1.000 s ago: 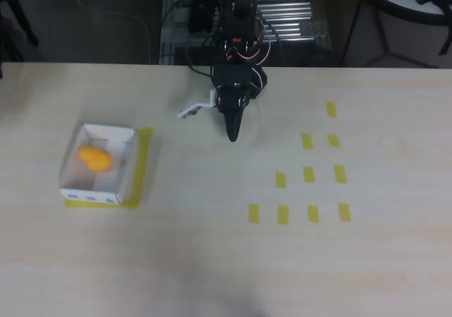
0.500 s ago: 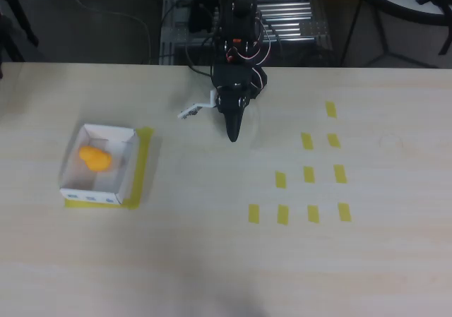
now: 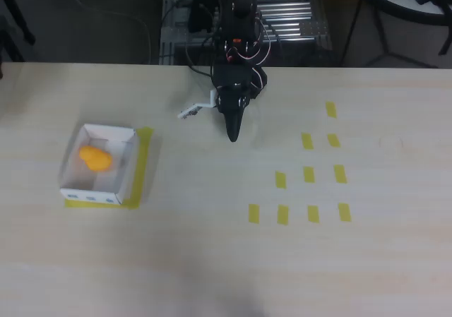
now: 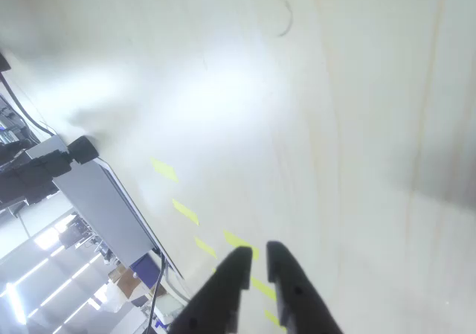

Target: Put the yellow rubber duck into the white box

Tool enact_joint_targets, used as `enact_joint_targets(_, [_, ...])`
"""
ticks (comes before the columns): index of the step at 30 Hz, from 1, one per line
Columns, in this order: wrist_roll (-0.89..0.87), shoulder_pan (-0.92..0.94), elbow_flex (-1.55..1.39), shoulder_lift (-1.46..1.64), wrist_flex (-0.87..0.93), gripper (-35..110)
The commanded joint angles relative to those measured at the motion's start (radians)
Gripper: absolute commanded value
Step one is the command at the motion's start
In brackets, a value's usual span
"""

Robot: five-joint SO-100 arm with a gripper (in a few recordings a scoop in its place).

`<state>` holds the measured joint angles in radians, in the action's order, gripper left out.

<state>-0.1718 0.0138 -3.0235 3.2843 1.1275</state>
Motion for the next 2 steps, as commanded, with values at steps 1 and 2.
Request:
enact_joint_targets(1, [-0.02,-0.002,-0.008,0.051,0.006,0])
enact_joint_targets(2, [-0.02,-0.002,-0.008,0.051,0.006,0])
